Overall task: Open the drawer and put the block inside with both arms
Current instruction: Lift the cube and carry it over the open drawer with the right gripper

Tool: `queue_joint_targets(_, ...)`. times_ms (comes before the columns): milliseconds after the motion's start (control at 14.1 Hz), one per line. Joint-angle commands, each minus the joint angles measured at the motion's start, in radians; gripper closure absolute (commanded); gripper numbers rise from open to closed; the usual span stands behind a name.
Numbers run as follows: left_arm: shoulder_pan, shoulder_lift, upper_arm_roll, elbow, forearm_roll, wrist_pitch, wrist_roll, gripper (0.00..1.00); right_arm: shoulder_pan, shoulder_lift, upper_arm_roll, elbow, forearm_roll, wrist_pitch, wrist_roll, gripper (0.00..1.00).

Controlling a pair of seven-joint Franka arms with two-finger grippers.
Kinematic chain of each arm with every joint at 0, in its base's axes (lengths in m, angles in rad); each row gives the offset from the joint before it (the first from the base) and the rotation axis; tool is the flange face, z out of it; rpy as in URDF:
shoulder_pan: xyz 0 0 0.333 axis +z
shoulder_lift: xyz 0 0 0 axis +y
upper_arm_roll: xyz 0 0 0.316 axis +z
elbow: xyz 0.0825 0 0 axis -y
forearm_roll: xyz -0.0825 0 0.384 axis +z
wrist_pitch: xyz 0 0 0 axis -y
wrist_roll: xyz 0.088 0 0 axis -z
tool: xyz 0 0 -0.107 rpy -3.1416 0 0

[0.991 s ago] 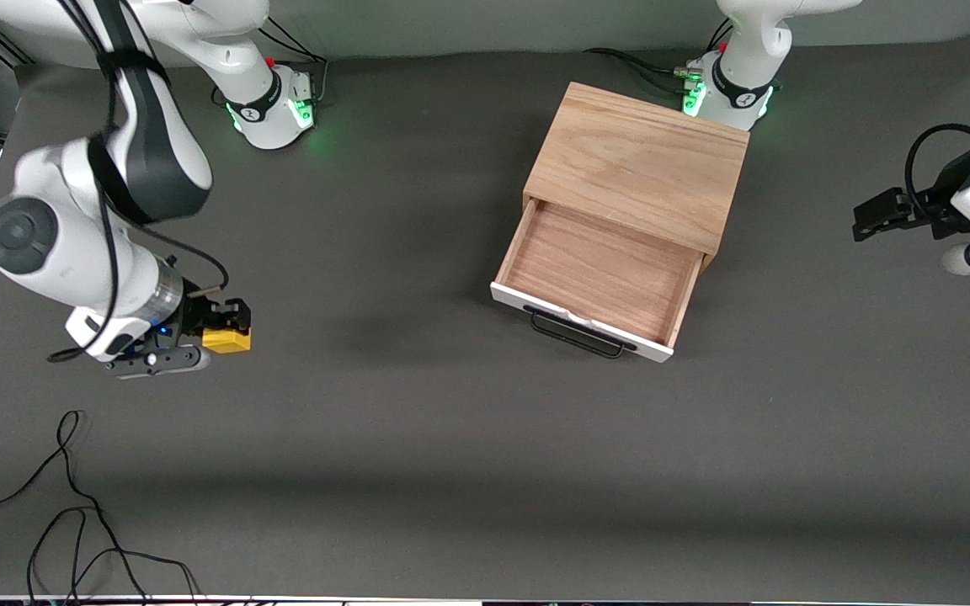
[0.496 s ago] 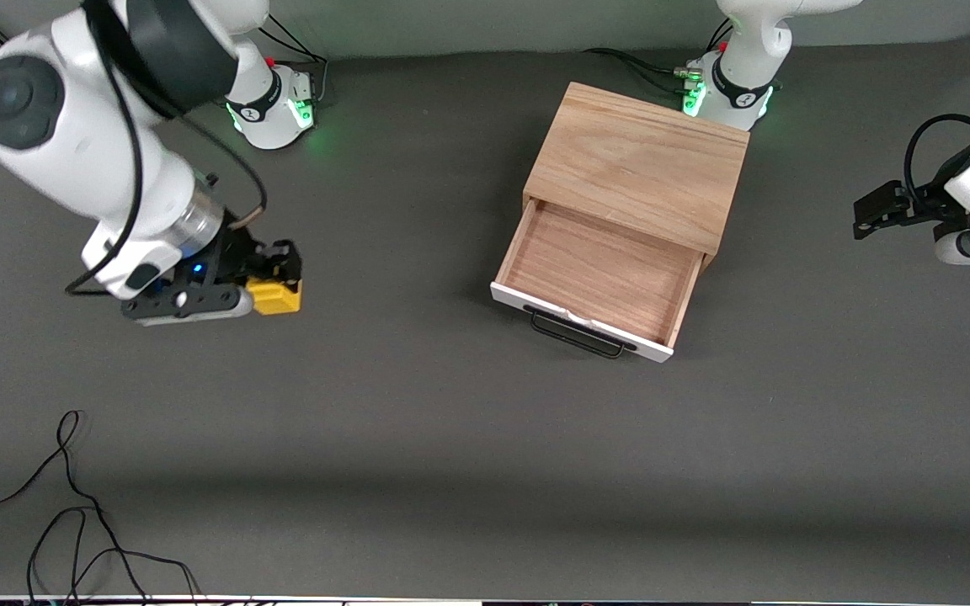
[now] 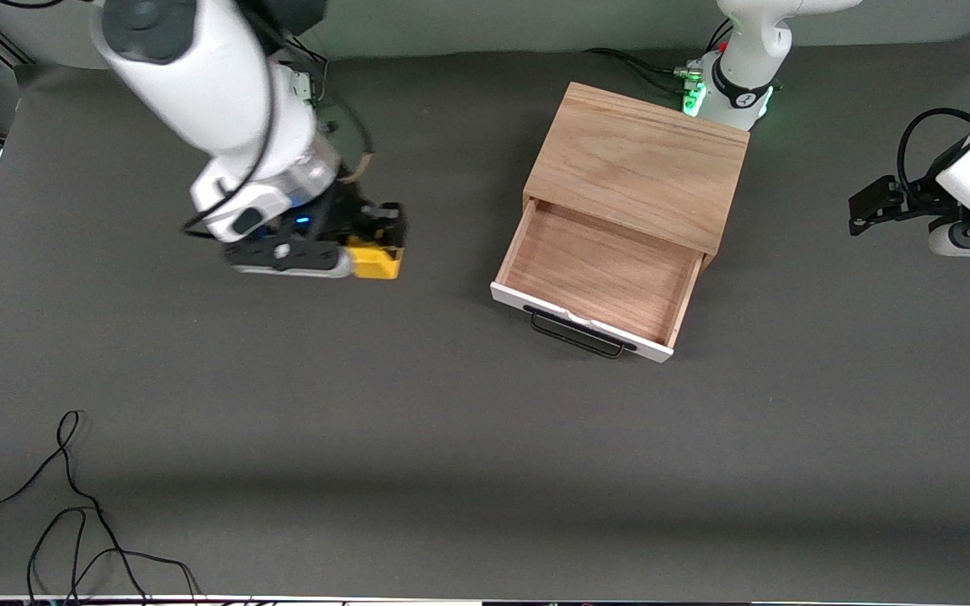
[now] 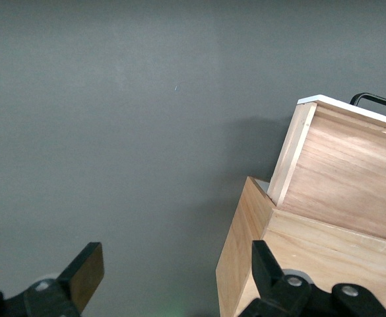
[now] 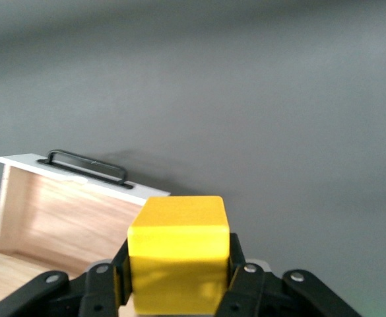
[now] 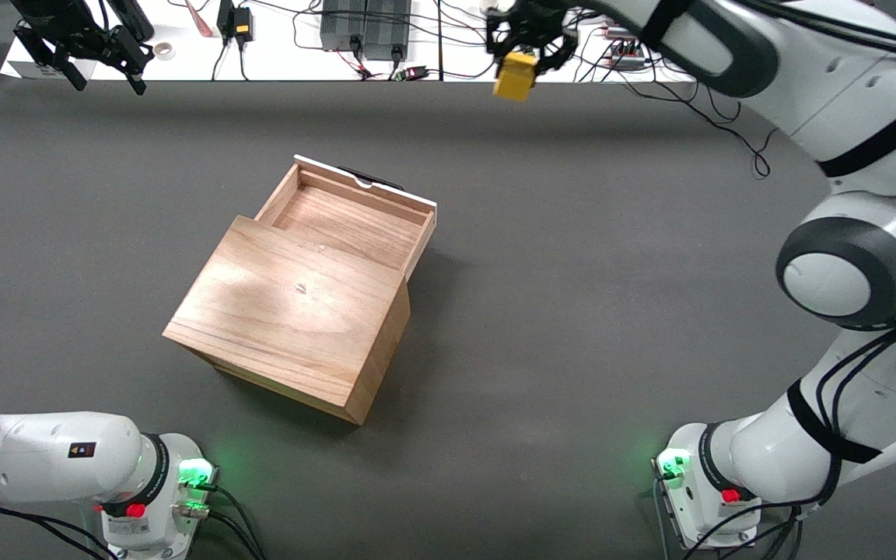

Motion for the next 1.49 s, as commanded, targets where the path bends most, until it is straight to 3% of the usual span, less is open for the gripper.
queue_joint_targets(0,-0.003,-0.020,-0.003,-0.014,0.004,0.013,0.015,0.00,0.093,0.102,-0.001,0.119,-0.021,0.025,0.157,0.87)
queue_joint_targets(283,-0.145,-0.016,0.146,-0.009,0.007,0.016,0.017,0.00,0.240,0.195,-0.010,0.119,-0.079,0.152,0.264,0.87)
queue_joint_targets(637,-0.118,0.006,0.132,0.020,0.002,0.022,0.018,0.00,0.302,0.335,-0.012,0.117,-0.087,0.286,0.284,0.86)
queue_joint_targets(1062,-0.095,0.039,0.103,0.060,0.001,0.010,0.014,0.00,0.355,0.472,-0.012,0.113,-0.086,0.349,0.340,0.86)
queue_joint_targets(1204,-0.098,0.034,0.105,0.057,0.001,0.010,0.014,0.00,0.377,0.508,-0.013,0.110,-0.089,0.376,0.373,0.77)
queue_joint_targets(1416,-0.098,0.030,0.105,0.047,0.002,0.010,0.014,0.00,0.379,0.527,-0.015,0.110,-0.087,0.395,0.376,0.71)
